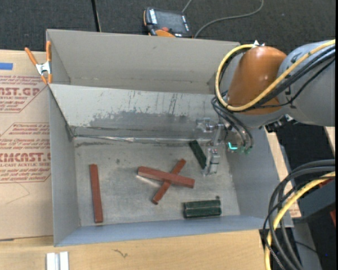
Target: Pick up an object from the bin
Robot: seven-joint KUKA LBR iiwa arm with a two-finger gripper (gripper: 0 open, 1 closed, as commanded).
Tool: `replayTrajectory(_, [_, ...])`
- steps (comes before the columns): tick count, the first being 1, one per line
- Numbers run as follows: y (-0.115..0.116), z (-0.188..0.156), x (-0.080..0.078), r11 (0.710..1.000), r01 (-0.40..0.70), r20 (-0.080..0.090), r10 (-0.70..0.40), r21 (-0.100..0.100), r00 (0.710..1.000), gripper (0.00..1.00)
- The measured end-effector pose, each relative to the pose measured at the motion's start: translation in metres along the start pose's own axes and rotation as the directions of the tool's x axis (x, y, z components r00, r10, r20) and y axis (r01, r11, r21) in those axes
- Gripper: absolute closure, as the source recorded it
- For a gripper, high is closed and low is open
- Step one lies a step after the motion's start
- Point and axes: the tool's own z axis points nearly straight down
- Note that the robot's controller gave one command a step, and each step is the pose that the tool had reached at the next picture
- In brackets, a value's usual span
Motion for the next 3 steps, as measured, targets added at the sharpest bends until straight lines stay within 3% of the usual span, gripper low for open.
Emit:
replayTrajectory(1, [0.027,0.077,0.034,1.0,0.011,-0.002,-0.011,0.0,1.0,0.0])
replayTrajectory(2, [0.026,0.072,0.031,1.0,0.011,0.006,-0.011,0.001,1.0,1.0])
replayTrajectory(3, [-0.029,-0.086,0.081,0.968,0.25,0.013,-0.25,0.006,0.968,1.0])
